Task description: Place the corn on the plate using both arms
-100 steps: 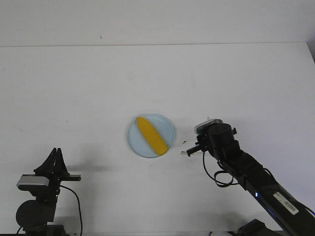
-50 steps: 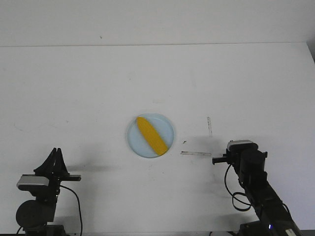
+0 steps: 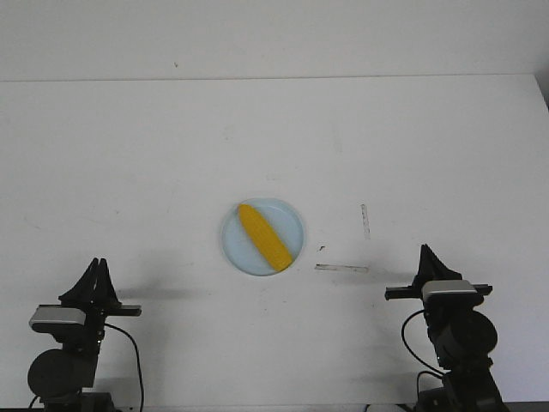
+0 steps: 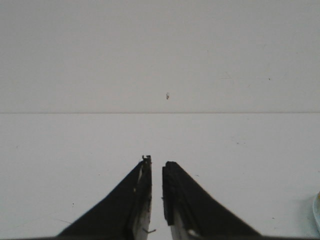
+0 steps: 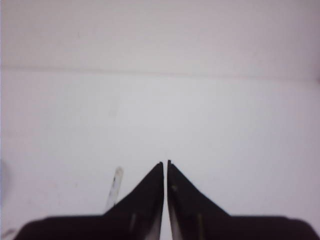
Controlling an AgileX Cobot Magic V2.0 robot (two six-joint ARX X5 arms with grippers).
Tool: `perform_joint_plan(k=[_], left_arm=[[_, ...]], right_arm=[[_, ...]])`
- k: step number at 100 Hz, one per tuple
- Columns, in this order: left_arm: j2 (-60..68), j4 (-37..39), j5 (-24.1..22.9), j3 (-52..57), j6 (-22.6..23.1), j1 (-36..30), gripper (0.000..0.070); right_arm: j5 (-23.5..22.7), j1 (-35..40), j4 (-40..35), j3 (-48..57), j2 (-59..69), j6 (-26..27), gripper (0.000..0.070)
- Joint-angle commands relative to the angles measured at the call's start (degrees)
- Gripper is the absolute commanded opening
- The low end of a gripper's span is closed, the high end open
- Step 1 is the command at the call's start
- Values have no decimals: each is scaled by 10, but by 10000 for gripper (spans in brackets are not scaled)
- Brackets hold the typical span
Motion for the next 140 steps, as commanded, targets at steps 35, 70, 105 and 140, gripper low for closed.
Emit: perform_joint_plan(k=[35,70,105,140], left_arm=[[-1,9,-2,-1,-1,0,42],[-1,9,-2,-1,-1,0,42],[-6,-2,-28,-1,0,3,41],[-28,-62,-33,-21,0,3,42]], right_arm=[[1,0,5,-2,-133,4,15],[1,0,5,-2,-144,4,14],[1,0,5,-2,-144,4,15],[1,0,5,-2,-144,4,15]])
